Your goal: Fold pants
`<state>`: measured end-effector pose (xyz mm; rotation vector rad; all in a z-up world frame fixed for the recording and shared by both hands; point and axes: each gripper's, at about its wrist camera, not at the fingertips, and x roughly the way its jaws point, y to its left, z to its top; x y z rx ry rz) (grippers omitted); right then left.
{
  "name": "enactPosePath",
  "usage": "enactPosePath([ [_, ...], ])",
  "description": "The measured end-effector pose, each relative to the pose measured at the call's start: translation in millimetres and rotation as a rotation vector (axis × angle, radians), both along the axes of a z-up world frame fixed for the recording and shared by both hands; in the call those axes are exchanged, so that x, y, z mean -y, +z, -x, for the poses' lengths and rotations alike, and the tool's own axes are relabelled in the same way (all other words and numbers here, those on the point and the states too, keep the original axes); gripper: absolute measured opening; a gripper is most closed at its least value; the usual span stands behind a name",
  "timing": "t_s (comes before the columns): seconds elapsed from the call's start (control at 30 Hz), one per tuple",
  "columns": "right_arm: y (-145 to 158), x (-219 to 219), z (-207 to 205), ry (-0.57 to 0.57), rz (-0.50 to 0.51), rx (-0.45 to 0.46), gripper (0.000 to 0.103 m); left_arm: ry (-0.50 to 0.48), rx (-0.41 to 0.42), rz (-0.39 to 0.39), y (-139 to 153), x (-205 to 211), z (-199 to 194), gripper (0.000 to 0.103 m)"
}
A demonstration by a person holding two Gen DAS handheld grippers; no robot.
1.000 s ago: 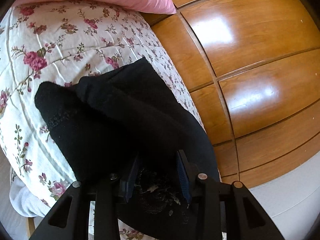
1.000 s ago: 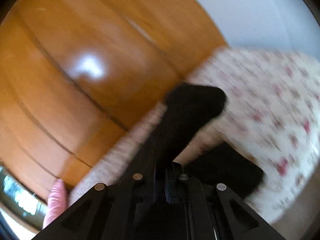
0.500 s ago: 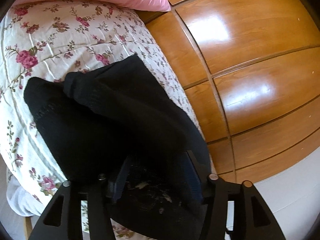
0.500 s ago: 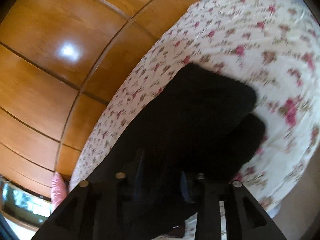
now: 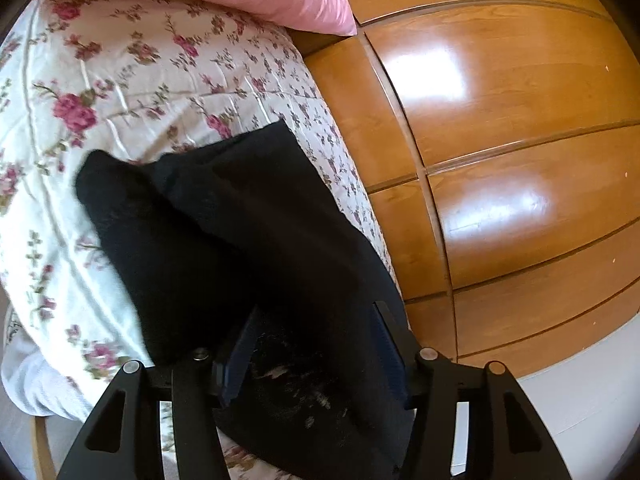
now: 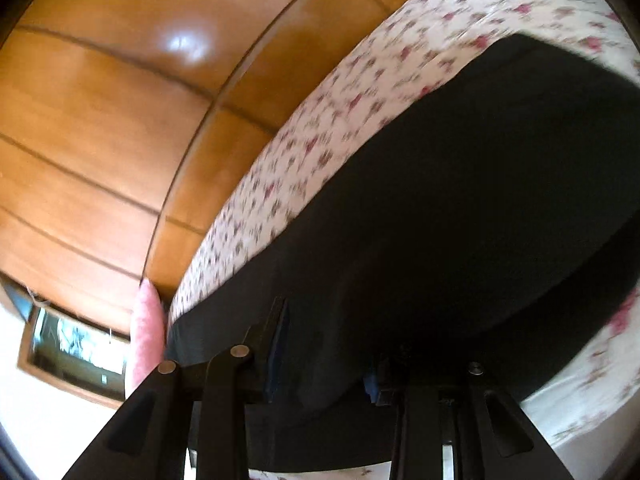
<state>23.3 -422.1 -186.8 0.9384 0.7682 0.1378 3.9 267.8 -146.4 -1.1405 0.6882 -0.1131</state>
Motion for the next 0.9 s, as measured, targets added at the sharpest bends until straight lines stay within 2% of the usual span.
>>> enactPosePath([
  [0.1, -5.3, -17.6, -6.2, 0.043, -0.012, -0.009, 0.034, 0.021, -0.004, -0.014, 2.3, 3.1, -11.3, 0.056],
  [0.13, -5.3, -23.0, -8.7, 0.054, 0.008, -0.013, 0.023, 0.032, 0.003, 0.001, 2.3, 2.9, -15.0, 0.051],
  [0.17, -4.4, -27.2, -11.0, 0.062, 0.037, -0.016, 0.014, 0.034, 0.029, 0.024, 2.7, 2.0, -18.6, 0.029],
  [0.2, -2.9, -30.6, -11.9, 0.055, 0.089, -0.026, 0.009, 0.035, 0.032, 0.021, 4.9, 1.6, -22.1, 0.013],
  [0.23, -1.5, -31.4, -11.7, 0.049, 0.105, -0.028, 0.008, 0.035, 0.022, 0.001, 8.9, 0.5, -25.3, 0.006],
  [0.33, 12.7, -23.2, -7.0, -0.002, 0.072, 0.038, 0.008, 0.019, 0.109, 0.008, 34.5, -4.0, -21.6, 0.006],
  [0.43, 44.1, -12.6, 5.5, -0.024, 0.055, 0.147, 0.008, -0.024, 0.242, -0.006, 79.0, -7.1, -4.0, 0.006],
  [0.53, 61.5, -6.6, 13.5, -0.012, 0.04, 0.2, 0.008, -0.034, 0.295, -0.09, 100.8, -8.9, 19.9, 0.006],
  [0.6, 51.3, -6.8, 14.4, 0.022, 0.048, 0.139, 0.008, -0.048, 0.242, -0.141, 88.7, -10.1, 30.3, 0.006],
  [0.63, 41.2, -7.1, 13.8, 0.037, 0.04, 0.095, 0.008, -0.047, 0.191, -0.164, 75.5, -10.1, 33.9, 0.006],
  [0.7, 11.8, -10.9, 10.7, 0.057, 0.034, -0.029, 0.008, -0.036, 0.086, -0.143, 39.2, -12.5, 38.9, 0.006],
  [0.77, -10.3, -14.8, 7.8, 0.074, 0.05, -0.105, 0.008, -0.032, -0.031, -0.143, 3.9, -15.5, 36.6, 0.006],
  [0.83, -23.4, -13.2, 5.4, 0.074, 0.023, -0.108, 0.007, -0.05, -0.067, -0.15, -13.2, -16.9, 30.9, 0.006],
  [0.9, -22.5, -11.0, 2.5, 0.077, 0.013, -0.1, 0.008, -0.03, -0.036, -0.179, -12.1, -15.8, 29.5, 0.008],
])
